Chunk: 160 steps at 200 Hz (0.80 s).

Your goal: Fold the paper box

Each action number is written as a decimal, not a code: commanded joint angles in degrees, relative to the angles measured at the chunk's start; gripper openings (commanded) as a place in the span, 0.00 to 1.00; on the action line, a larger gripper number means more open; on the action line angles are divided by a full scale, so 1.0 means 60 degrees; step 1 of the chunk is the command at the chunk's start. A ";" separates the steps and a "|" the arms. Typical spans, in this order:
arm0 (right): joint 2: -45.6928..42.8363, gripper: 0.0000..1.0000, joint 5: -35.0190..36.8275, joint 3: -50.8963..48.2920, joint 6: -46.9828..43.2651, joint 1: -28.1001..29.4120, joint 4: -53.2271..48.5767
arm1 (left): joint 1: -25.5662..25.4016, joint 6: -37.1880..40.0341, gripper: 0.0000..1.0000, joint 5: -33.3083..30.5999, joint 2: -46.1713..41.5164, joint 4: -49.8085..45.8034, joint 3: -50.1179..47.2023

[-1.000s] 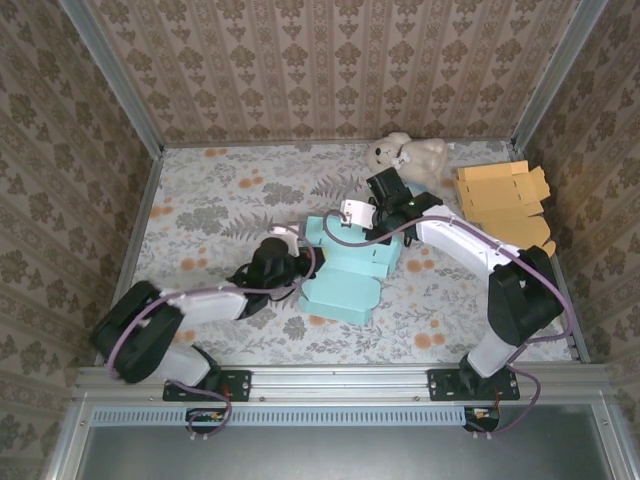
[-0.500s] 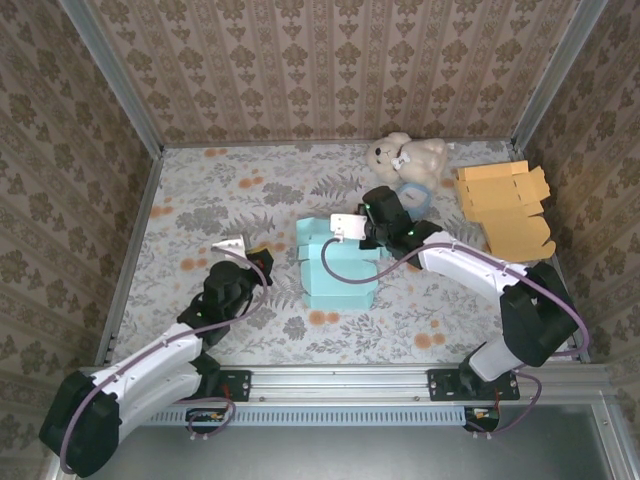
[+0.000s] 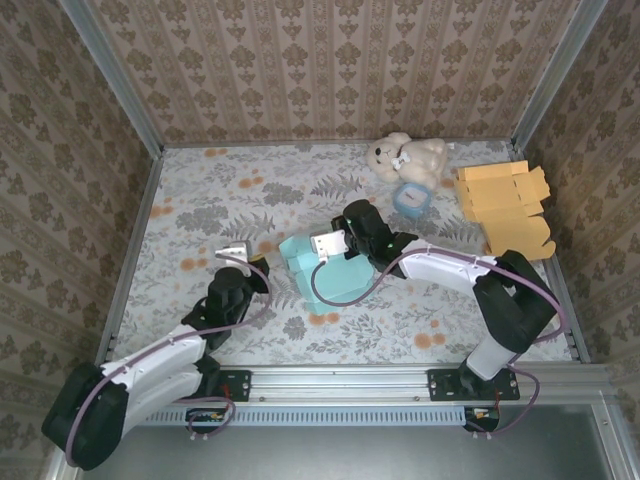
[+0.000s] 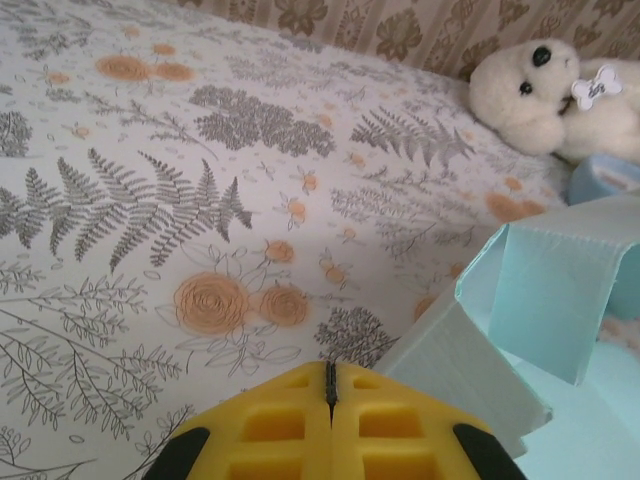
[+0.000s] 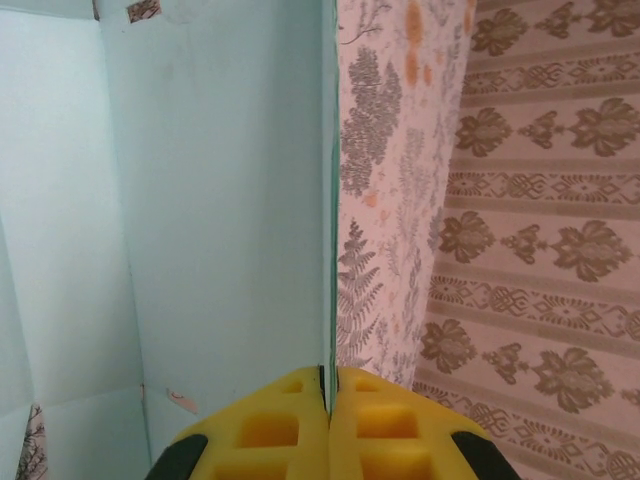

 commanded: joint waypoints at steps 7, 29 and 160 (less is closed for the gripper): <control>0.0333 0.00 0.0136 0.0020 -0.0348 0.0008 0.0617 | 0.0064 0.0641 0.07 0.0714 0.0669 0.1396 -0.0119; 0.0545 0.00 0.0273 -0.0091 -0.0567 -0.0048 0.0914 | 0.0093 0.0838 0.13 0.1332 0.1345 0.2087 -0.0085; 0.0730 0.00 0.0446 -0.2371 -0.0832 -0.0417 0.5223 | 0.0244 0.1071 0.21 0.3555 0.3995 0.4140 0.0487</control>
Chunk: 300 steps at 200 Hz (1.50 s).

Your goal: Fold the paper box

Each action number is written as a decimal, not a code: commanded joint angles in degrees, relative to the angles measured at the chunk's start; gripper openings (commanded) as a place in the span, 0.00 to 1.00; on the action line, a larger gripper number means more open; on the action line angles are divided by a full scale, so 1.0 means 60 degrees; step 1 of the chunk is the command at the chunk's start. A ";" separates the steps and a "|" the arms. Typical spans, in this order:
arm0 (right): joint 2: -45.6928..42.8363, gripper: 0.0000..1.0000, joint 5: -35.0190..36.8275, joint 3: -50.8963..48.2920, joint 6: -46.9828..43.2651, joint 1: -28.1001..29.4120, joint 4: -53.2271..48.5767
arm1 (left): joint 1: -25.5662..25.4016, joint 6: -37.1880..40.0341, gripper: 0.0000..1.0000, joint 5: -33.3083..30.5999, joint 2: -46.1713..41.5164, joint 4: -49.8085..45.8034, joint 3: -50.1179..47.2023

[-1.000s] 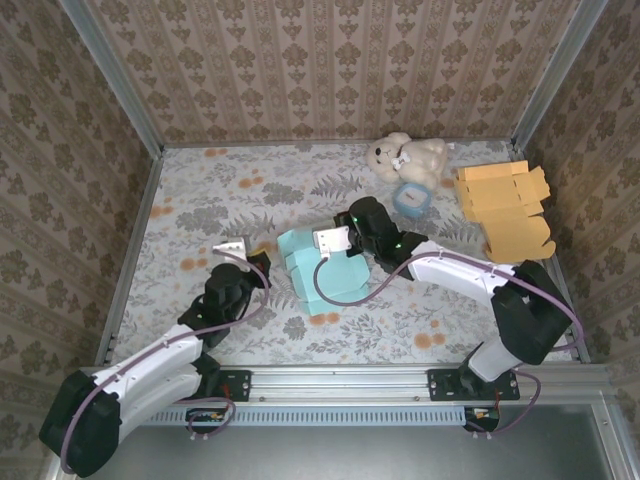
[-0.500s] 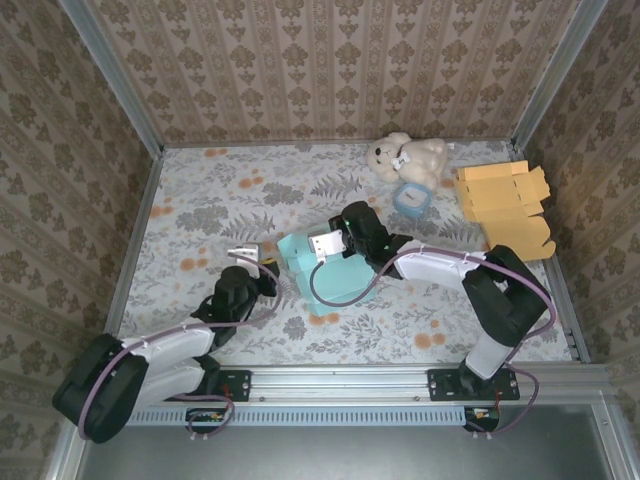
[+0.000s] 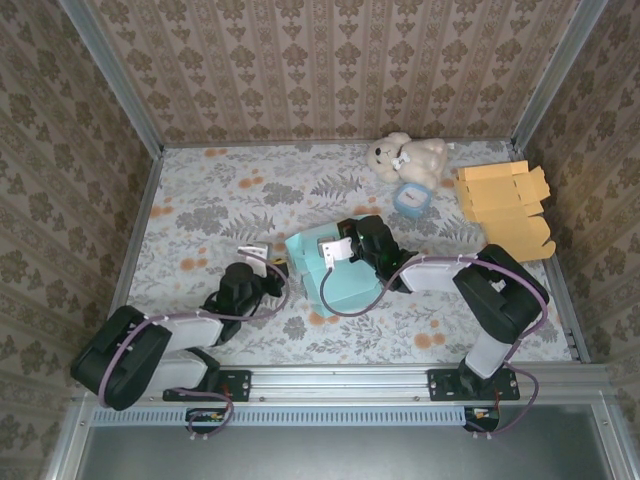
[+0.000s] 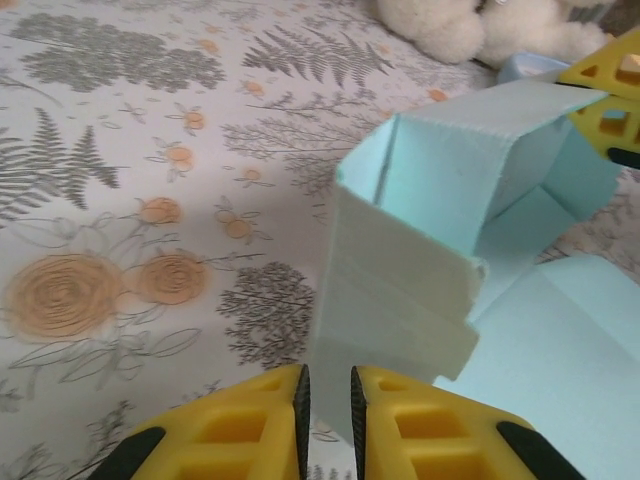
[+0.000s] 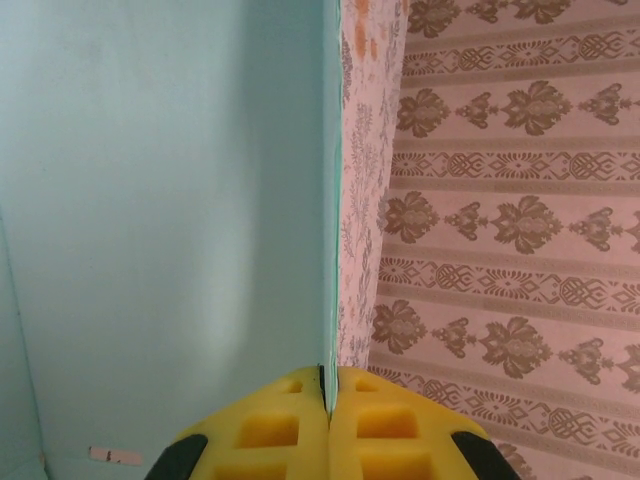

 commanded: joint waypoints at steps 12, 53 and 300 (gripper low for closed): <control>0.0130 0.00 0.0116 -0.0289 -0.0027 -0.0115 0.0642 | 0.0059 0.0073 0.22 0.1095 0.0793 0.1033 0.0473; 0.0034 0.00 -0.0095 -0.0260 0.0148 -0.0135 0.0546 | 0.0134 0.0078 0.23 0.1159 0.1386 0.1453 0.0600; 0.0270 0.00 0.0079 -0.0539 0.0427 -0.0043 0.0748 | -0.0073 -0.0336 0.16 0.1867 0.4210 0.3509 0.1948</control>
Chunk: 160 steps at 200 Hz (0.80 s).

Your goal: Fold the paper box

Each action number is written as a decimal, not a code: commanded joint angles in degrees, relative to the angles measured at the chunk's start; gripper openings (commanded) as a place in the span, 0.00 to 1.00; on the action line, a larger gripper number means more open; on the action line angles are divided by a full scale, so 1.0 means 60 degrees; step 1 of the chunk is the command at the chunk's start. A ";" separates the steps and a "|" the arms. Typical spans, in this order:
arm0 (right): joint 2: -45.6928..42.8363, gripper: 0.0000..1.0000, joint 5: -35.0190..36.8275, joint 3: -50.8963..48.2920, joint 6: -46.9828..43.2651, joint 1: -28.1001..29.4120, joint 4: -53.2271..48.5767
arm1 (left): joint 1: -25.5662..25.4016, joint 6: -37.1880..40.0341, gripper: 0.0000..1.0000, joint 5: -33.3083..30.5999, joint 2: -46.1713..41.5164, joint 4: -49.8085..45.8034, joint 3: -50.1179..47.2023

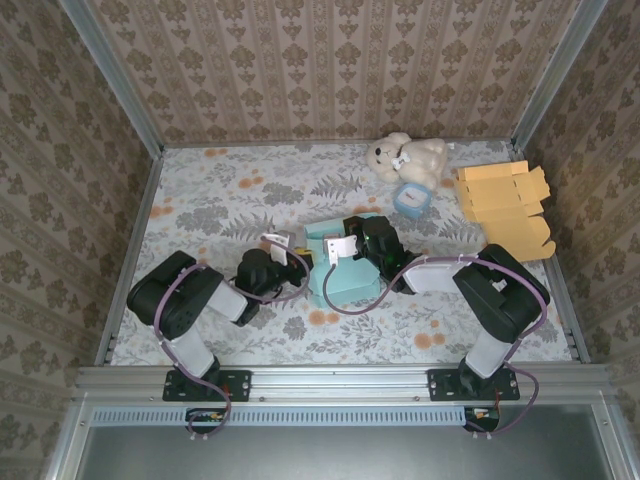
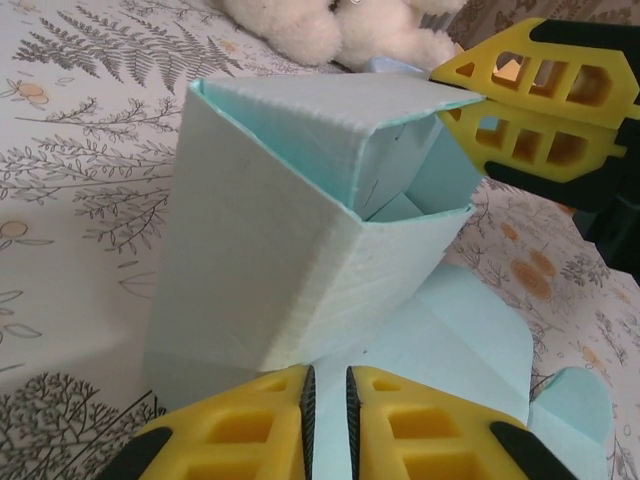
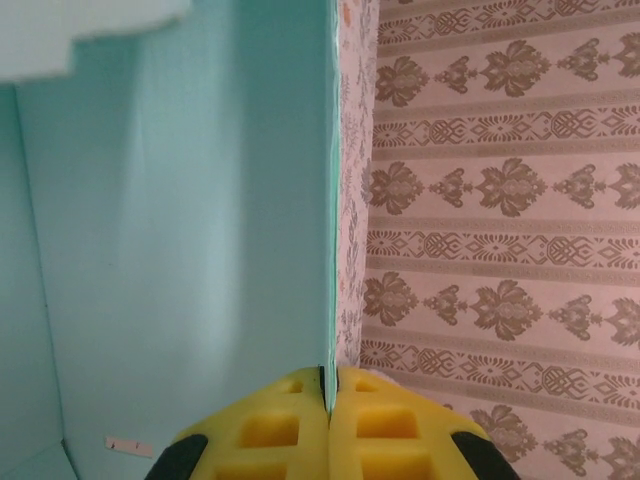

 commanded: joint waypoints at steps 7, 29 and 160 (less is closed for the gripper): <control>0.0335 0.00 -0.0021 -0.0236 -0.0012 0.0171 0.0057 | -0.0051 0.0312 0.16 -0.0513 0.0078 -0.0121 0.0468; 0.0581 0.00 0.0238 -0.0408 -0.0228 0.0272 0.0772 | -0.0078 0.0361 0.16 -0.0597 0.0288 0.0023 0.0533; 0.0847 0.00 0.1255 -0.1135 -0.0998 0.0740 0.1532 | -0.0398 0.0484 0.22 -0.1427 0.0509 0.0358 0.0516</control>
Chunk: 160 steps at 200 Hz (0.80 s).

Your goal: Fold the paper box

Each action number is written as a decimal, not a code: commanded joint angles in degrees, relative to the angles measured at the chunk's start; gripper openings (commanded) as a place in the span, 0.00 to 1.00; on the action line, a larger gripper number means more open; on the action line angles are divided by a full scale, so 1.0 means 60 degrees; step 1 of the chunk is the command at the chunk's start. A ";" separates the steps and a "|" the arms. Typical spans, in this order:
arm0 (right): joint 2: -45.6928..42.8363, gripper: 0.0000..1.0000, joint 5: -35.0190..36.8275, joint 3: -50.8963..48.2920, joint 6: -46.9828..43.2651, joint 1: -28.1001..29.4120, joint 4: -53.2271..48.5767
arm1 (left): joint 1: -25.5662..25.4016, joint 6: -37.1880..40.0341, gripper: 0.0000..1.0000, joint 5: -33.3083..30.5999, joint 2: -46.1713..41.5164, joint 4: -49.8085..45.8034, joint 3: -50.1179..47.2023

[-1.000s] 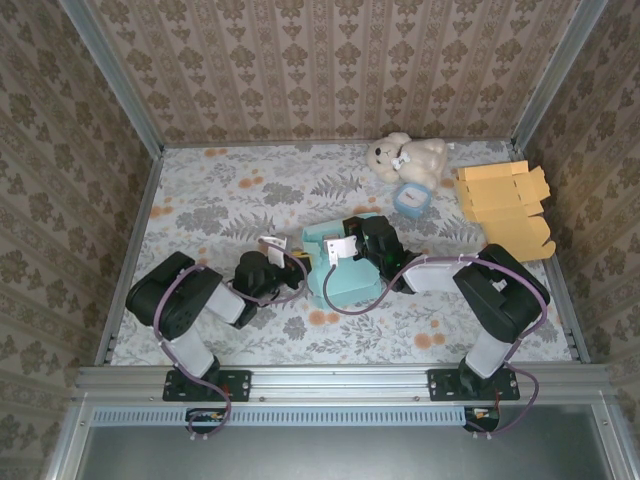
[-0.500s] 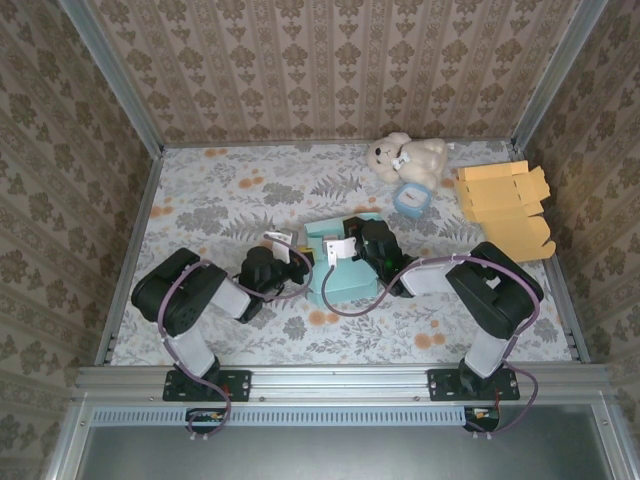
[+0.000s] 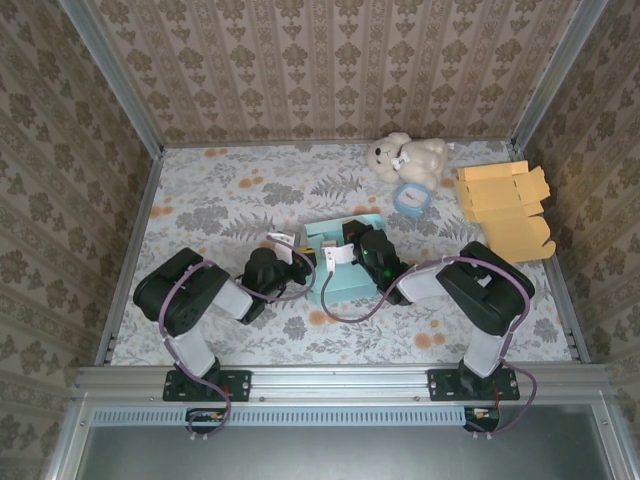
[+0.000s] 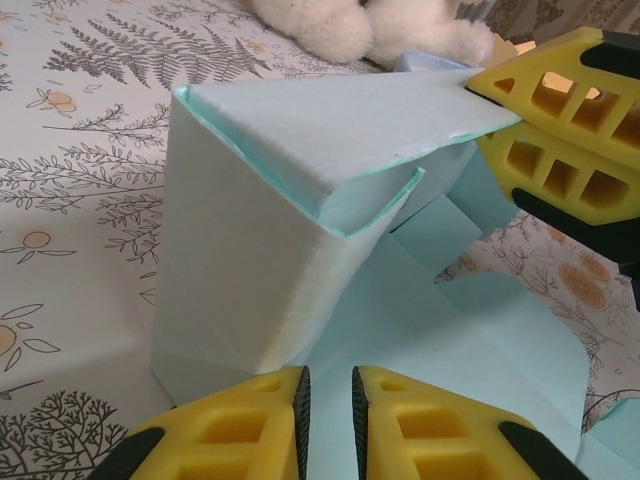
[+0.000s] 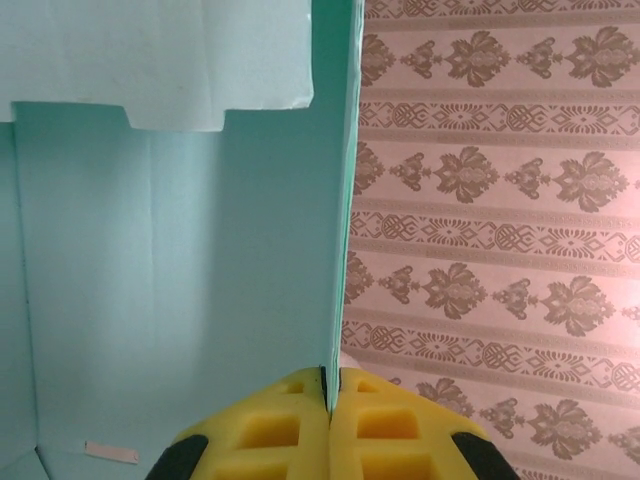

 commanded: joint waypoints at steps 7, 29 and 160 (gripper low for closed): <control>0.0059 0.00 -0.0063 -0.0421 0.0014 0.0249 -0.0884 | -0.0047 0.0186 0.22 -0.0471 0.0196 0.0628 0.0202; 0.0082 0.00 -0.0048 -0.0477 0.0135 0.0319 -0.0884 | -0.0175 0.0344 0.22 -0.0895 0.0329 0.0746 0.0309; -0.0217 0.00 -0.0407 -0.0448 0.0994 0.0340 -0.1759 | -0.0865 0.1306 0.28 -0.2877 0.1049 0.1193 0.0948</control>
